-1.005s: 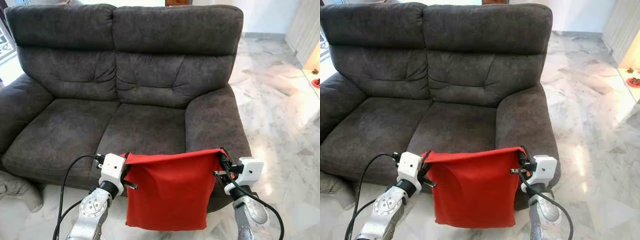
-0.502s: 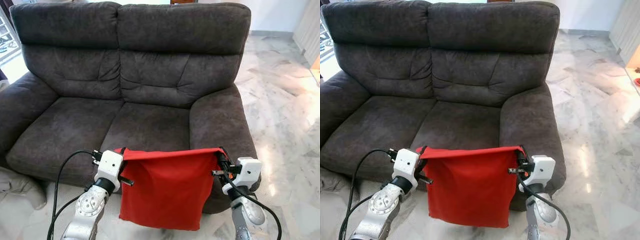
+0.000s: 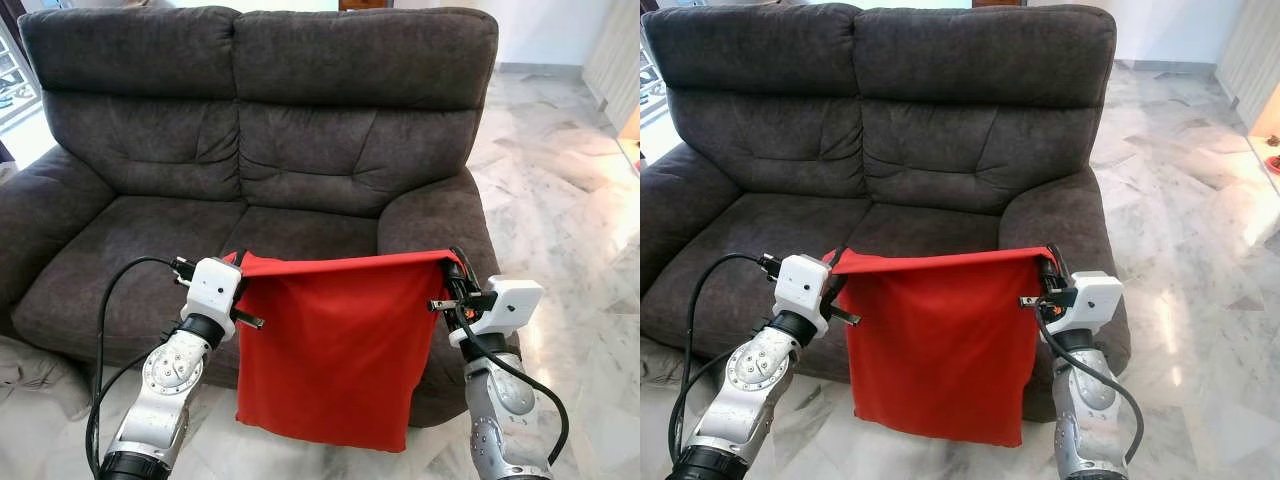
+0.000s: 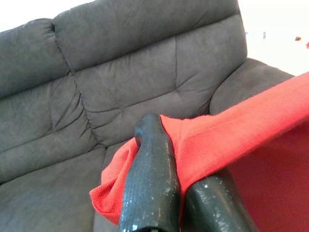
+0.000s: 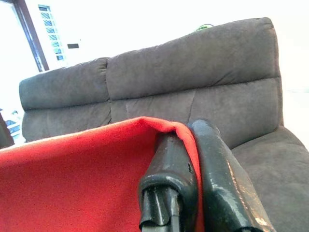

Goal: Move the pillow to the sofa from floor

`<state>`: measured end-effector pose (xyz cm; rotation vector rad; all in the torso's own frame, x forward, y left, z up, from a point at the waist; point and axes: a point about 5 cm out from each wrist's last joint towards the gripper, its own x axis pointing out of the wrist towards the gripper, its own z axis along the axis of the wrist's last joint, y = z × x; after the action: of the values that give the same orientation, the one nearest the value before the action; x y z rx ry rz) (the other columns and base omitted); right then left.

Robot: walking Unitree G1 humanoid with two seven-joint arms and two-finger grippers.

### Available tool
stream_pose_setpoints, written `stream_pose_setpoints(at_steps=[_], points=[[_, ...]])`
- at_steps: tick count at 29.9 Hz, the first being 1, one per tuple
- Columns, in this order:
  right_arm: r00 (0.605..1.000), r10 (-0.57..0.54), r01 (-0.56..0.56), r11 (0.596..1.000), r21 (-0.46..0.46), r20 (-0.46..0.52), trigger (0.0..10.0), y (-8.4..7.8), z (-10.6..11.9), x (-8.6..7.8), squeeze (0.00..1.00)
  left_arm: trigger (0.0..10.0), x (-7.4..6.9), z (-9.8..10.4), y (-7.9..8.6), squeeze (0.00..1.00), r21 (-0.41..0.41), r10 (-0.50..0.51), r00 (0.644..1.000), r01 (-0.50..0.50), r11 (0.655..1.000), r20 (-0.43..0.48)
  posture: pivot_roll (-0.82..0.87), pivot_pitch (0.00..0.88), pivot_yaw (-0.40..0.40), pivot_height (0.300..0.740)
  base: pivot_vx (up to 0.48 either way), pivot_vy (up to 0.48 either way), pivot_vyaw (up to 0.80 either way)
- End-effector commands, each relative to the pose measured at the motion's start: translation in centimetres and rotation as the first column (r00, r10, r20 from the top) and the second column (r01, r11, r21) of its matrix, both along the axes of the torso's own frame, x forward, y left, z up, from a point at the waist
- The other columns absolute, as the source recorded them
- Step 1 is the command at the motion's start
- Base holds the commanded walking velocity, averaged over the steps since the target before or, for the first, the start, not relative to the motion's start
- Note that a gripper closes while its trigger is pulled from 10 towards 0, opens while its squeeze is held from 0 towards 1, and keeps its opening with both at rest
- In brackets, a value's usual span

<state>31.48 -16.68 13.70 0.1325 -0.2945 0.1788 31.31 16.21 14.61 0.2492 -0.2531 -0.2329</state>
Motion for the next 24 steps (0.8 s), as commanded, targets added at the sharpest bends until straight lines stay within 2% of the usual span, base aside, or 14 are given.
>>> stream_pose_setpoints(at_steps=[1,9,15,24], points=[[0.990,-0.071,0.069,0.997,0.024,0.121,10.0,-1.5,2.9,-0.2,0.00,10.0,0.1,2.8,3.0,0.00,-0.017,0.131,0.986,-0.130,0.991,0.103,-0.03,0.140,0.058,0.740,0.000,0.000,0.00],[0.973,-0.086,0.075,0.996,0.056,0.216,10.0,-1.5,5.7,0.3,0.00,10.0,0.2,4.5,2.8,0.00,-0.022,0.132,0.980,-0.130,0.991,0.150,-0.03,0.147,0.061,0.740,0.000,0.000,0.00],[0.971,-0.073,0.060,0.996,0.062,0.230,10.0,-1.2,6.1,0.1,0.00,10.0,0.1,4.7,2.8,0.00,-0.021,0.142,0.979,-0.140,0.990,0.149,-0.03,0.147,0.058,0.740,0.000,0.000,0.00],[0.968,-0.068,0.055,0.997,0.060,0.242,10.0,-1.2,6.7,0.3,0.00,10.0,0.2,5.3,3.1,0.00,-0.019,0.158,0.975,-0.157,0.987,0.159,-0.03,0.145,0.058,0.740,0.287,0.000,0.00]])
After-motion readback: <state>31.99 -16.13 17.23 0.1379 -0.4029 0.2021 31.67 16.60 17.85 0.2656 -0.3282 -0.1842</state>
